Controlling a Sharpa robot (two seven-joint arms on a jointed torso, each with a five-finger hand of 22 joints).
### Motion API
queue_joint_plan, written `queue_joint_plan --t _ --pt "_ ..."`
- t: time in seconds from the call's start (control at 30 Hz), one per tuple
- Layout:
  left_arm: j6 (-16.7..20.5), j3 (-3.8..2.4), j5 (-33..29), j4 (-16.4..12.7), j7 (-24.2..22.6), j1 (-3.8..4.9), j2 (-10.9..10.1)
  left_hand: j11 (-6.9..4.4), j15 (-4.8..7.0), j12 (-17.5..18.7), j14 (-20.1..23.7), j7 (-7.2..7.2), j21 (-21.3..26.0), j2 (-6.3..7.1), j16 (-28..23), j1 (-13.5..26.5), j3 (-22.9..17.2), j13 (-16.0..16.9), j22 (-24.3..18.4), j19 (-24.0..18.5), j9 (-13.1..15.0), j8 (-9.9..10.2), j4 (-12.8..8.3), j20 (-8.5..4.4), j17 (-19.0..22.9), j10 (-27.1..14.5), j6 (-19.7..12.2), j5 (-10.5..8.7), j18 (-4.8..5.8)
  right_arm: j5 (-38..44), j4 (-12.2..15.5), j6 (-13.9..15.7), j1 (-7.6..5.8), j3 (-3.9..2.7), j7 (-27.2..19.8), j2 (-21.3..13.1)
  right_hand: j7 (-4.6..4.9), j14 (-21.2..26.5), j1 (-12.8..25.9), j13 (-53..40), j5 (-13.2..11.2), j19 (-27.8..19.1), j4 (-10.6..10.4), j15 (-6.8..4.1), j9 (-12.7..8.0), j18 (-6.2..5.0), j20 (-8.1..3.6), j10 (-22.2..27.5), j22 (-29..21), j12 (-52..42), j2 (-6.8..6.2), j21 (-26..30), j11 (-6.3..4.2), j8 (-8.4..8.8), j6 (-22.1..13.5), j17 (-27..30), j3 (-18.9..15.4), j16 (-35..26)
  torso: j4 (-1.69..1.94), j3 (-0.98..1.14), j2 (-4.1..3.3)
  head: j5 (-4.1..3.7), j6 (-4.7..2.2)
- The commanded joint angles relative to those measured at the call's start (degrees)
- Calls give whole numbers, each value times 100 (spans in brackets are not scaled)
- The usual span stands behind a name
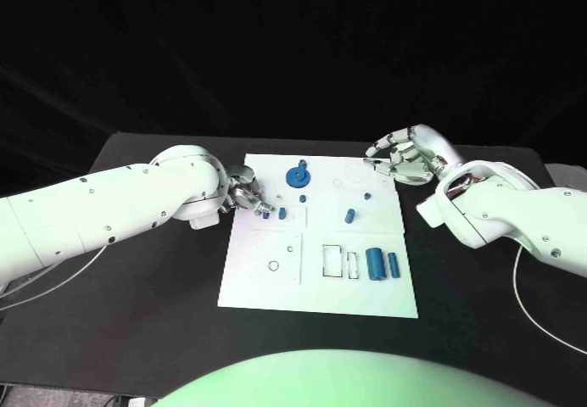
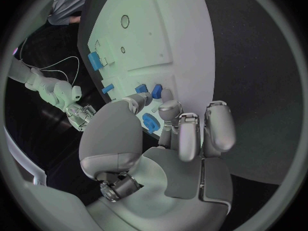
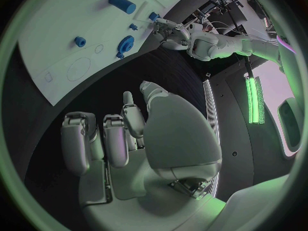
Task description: Assemble the parts on the task board
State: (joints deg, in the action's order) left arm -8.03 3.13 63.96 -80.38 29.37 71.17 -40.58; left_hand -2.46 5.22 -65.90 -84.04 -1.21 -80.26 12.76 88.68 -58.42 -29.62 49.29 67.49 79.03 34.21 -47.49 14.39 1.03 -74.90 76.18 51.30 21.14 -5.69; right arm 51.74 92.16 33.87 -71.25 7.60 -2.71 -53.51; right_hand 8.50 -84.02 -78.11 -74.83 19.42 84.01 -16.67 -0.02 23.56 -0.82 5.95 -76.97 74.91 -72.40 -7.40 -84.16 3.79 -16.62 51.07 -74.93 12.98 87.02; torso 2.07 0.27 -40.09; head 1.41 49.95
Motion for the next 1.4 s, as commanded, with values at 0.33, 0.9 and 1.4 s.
queue_joint_plan --t 0.33,0.9,1.4 --pt "1049 -4 -651 -20 -304 -20 -79 7 31 41 -503 -31 64 -189 -9 936 819 -12 -54 -14 11 60 251 -13 -1147 -65 33 -715 96 -8 -35 -59 45 0 -28 10 1 -446 60 8 21 263 4 -47 6 -81 -42 48 1127 23 -6 36 -12 -23 -58 -937 40 -28 3 0 2 -31 -49" --pt "1782 -4 -1070 13 -1528 -23 -130 380 -282 1401 -17 -455 1221 -285 -682 -711 1114 -1691 -2001 -1108 -164 575 73 169 214 -1555 -894 -609 -263 -21 -49 -59 81 0 -28 11 1 -441 66 11 23 259 8 -46 6 -82 -41 52 1124 26 -7 43 -12 -25 -61 -921 47 -38 4 -1 -3 -49 -89" --pt "2293 23 939 178 -3149 -40 225 839 -712 2747 1806 -854 2686 125 -2168 -2492 233 -2917 -3548 -2200 -1070 1438 -411 612 2930 -2738 -1072 -673 -483 -22 -59 -51 82 0 -51 37 -1 -397 58 202 33 172 20 -48 9 -123 -40 224 1027 251 -10 206 -15 -40 -71 -778 93 -128 -4 -5 -7 -72 -167"
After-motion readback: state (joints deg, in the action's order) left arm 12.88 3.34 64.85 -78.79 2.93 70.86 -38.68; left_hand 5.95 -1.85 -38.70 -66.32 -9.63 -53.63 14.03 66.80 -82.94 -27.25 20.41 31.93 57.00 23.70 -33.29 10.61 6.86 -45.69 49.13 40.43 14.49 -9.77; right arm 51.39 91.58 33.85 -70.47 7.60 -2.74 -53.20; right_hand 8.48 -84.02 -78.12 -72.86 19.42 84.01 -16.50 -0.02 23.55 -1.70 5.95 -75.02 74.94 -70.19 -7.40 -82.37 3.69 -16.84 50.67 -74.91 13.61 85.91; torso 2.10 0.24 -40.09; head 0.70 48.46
